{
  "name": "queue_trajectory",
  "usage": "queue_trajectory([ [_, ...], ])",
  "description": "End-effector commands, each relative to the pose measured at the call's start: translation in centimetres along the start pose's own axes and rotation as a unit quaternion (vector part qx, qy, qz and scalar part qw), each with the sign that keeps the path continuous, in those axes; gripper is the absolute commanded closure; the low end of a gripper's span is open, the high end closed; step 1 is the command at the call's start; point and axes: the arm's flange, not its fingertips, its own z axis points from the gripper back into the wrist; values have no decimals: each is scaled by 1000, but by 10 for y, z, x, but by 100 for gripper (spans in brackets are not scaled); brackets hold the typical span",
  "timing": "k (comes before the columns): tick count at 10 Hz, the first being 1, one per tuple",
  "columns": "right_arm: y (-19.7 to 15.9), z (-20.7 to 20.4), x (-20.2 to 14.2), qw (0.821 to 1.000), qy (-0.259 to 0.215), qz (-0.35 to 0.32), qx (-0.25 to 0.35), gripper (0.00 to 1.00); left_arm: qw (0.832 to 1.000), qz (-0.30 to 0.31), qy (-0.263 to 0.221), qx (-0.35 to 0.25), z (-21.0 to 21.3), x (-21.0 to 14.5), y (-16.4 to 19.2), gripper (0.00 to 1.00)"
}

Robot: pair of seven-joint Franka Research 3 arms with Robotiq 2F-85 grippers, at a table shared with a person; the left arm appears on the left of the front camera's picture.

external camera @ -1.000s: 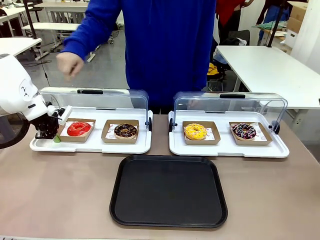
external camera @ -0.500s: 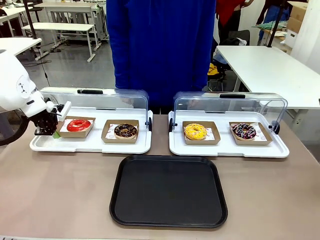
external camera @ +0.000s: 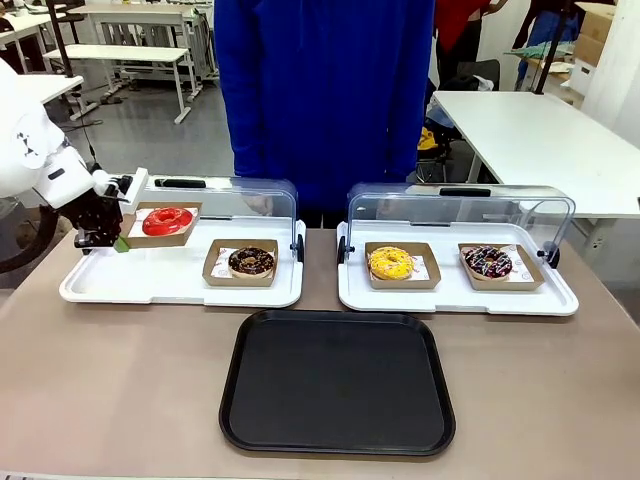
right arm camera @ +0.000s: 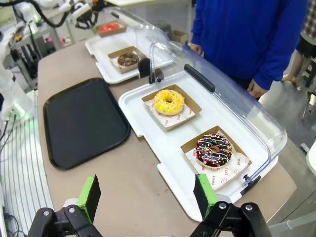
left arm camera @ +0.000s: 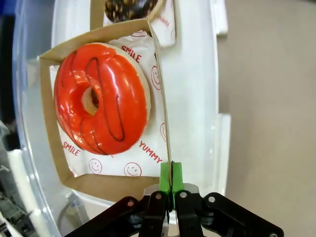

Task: Move the first donut from the left to the tray.
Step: Pick up the Paper togo box containing the Donut indicated by the person and place it on the Handle tray.

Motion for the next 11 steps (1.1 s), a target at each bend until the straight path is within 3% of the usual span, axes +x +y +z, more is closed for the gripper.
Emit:
queue_trajectory([
  [1,-3,0,3,1000,-17,11,-2,0,1000,19,-20,-1,14,24,-33,98],
  [3,-3,0,3,1000,-17,11,-2,0,1000,17,-20,-11,17,61,-69,98],
  [8,-3,0,3,1000,-17,11,-2,0,998,-58,-29,-10,16,140,-141,98],
  [9,-3,0,3,1000,-17,11,-2,0,998,-55,5,-21,17,139,-139,98],
  [10,-3,0,3,1000,-17,11,-2,0,997,-57,-41,-13,23,149,-92,98],
  [11,-3,0,3,1000,-17,11,-2,0,997,-57,-41,-13,23,149,-92,98],
])
